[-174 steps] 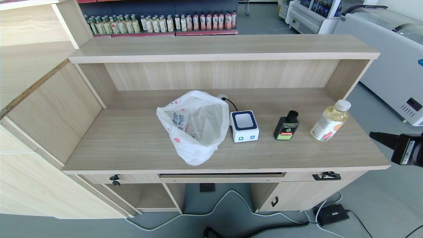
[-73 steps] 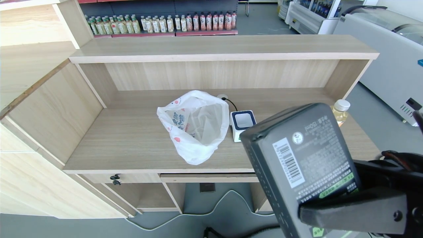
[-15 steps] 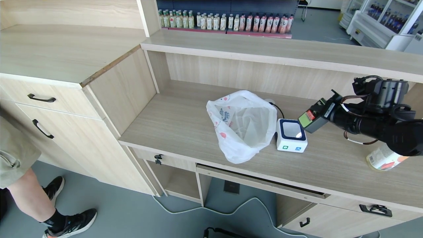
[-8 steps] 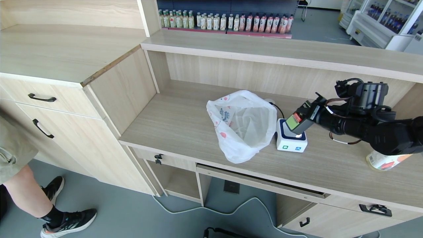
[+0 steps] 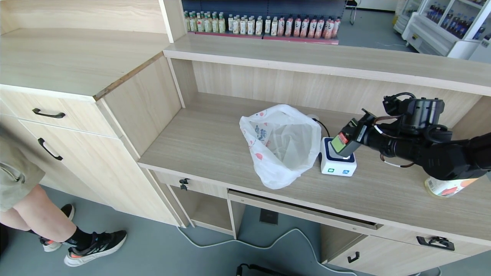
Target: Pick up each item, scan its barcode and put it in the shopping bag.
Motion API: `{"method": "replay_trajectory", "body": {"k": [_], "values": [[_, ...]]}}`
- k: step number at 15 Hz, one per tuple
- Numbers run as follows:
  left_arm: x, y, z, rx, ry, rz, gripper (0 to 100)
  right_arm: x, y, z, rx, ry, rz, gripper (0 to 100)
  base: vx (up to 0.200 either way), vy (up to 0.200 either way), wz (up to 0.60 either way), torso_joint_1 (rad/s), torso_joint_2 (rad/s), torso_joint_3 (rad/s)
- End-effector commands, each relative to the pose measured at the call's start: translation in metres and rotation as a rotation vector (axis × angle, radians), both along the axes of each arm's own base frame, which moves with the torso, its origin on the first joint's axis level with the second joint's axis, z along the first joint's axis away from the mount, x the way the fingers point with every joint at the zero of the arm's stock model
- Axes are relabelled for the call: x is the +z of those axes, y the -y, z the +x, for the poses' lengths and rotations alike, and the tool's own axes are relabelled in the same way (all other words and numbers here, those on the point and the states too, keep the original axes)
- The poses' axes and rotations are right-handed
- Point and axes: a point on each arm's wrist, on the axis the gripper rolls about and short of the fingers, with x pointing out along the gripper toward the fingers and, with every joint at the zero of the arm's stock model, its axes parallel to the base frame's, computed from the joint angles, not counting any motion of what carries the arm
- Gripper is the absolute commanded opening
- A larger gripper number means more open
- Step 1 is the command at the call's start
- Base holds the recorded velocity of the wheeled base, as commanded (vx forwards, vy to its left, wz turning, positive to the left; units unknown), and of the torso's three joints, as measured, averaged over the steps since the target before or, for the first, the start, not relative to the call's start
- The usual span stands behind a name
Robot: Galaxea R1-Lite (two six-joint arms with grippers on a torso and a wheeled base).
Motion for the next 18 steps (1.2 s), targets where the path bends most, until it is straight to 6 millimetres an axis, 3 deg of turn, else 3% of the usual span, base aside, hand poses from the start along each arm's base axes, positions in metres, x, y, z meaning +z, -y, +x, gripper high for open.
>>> {"method": "replay_trajectory", "body": {"k": [1,18], "values": [[0.0,0.0,0.0,0.002,0.001,0.0,100,0.001,-0.001,0.004,0.0,0.01,0.004,0,0.0,0.0,0.0,0.0,0.0,0.0],[0.0,0.0,0.0,0.001,0.001,0.0,100,-0.004,-0.007,0.018,0.03,0.021,-0.032,0,0.0,0.0,0.0,0.0,0.0,0.0]]}}
